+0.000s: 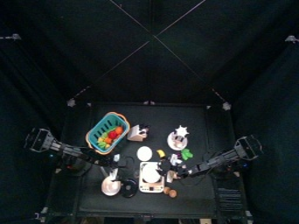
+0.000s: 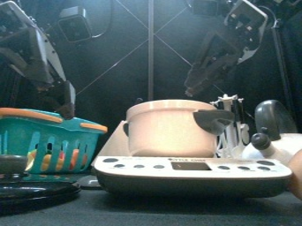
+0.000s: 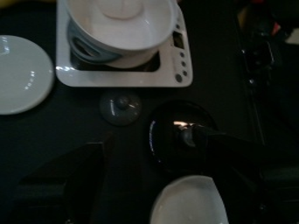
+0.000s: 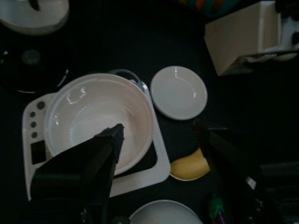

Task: Grab pot lid

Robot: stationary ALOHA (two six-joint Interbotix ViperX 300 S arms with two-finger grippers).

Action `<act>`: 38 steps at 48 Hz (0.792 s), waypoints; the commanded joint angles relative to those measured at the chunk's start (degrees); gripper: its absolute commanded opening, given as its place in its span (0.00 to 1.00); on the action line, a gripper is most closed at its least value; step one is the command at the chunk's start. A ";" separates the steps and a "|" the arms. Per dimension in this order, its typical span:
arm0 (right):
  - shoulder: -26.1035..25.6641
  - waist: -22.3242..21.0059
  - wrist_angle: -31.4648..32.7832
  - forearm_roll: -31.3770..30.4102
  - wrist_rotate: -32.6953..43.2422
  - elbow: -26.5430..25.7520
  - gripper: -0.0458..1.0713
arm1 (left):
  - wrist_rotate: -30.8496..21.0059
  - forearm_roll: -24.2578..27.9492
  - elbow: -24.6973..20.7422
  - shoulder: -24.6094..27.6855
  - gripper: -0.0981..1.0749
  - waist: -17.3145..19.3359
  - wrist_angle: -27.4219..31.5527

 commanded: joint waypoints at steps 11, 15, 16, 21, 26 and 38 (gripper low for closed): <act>-5.80 0.26 1.49 0.70 0.35 1.93 0.89 | -0.35 5.36 -2.81 6.59 0.95 -9.84 -10.72; -6.06 0.26 1.49 1.05 0.35 2.02 0.89 | -0.44 4.39 -4.31 10.37 0.95 -11.25 -12.39; -6.06 0.18 1.49 1.14 0.44 2.11 0.89 | -0.44 4.04 -4.75 11.16 0.95 -11.43 -12.39; -5.98 0.09 1.49 1.41 0.44 2.29 0.89 | -0.35 2.99 -6.68 15.03 0.95 -11.87 -12.22; -5.89 0.18 1.49 1.76 0.44 2.37 0.89 | -0.35 2.90 -8.09 17.84 0.95 -11.95 -10.55; -5.80 0.00 1.49 2.29 0.44 2.72 0.89 | -0.35 2.81 -8.09 19.86 0.95 -11.87 -8.53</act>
